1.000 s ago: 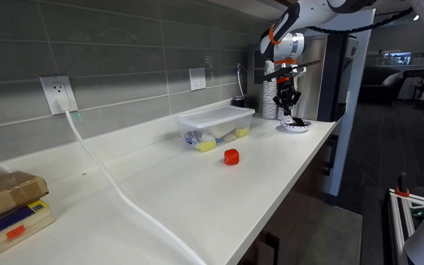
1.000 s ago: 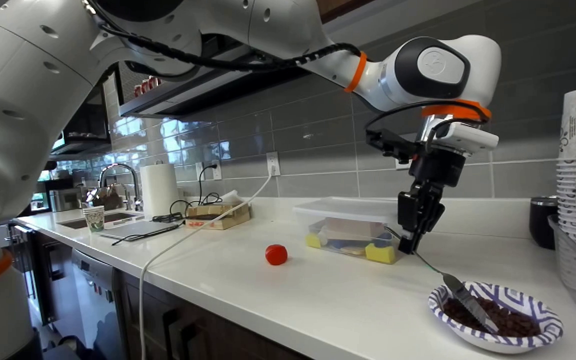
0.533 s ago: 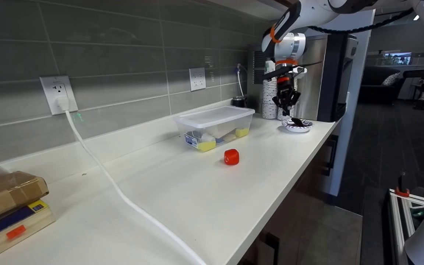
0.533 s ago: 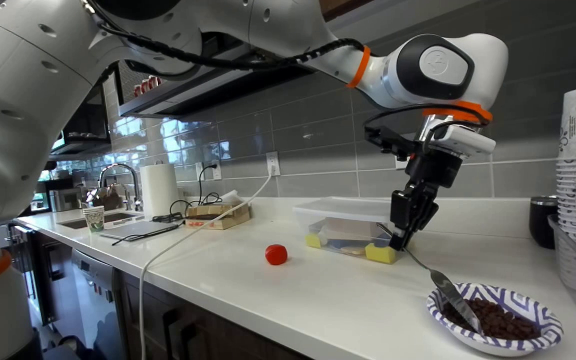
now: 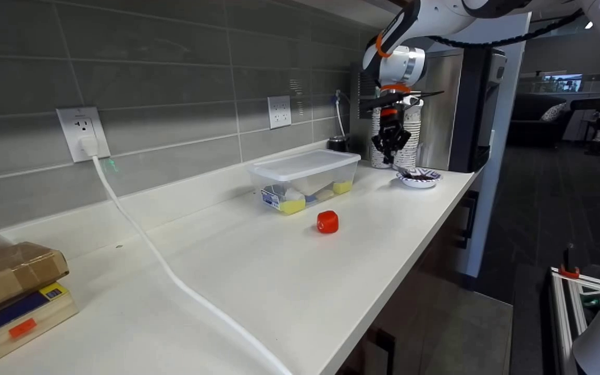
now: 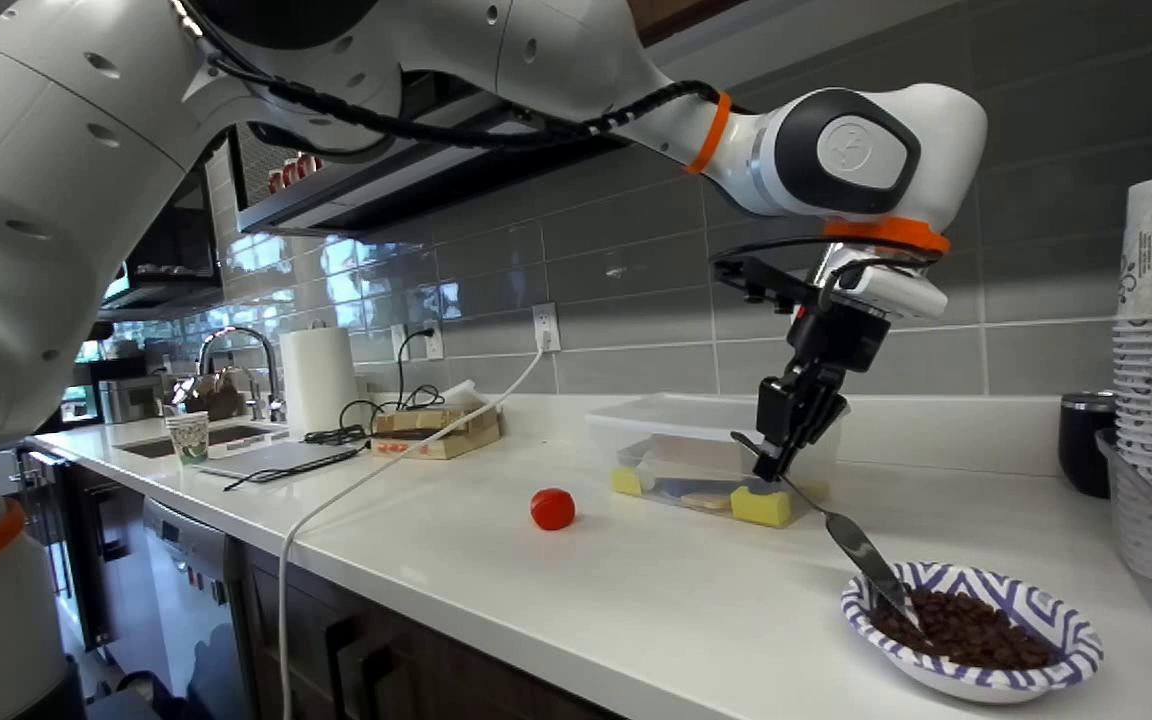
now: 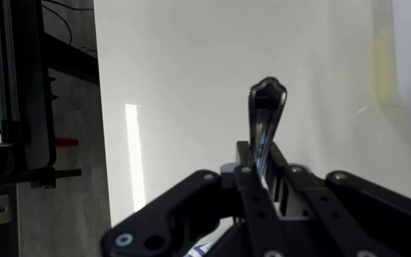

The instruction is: Use the silver spatula to stir the contents of the white plate

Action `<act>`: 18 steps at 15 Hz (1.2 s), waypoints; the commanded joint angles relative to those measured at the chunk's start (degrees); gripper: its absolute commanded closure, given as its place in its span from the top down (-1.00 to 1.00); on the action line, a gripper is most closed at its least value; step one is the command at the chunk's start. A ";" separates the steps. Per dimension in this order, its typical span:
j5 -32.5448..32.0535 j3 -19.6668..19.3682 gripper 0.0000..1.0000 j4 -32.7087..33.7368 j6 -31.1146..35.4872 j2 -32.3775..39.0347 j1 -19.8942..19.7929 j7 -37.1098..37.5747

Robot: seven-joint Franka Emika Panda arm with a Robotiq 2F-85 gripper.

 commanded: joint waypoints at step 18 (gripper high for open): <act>-4.48 -0.48 -0.94 -4.57 10.82 -4.51 5.78 -0.29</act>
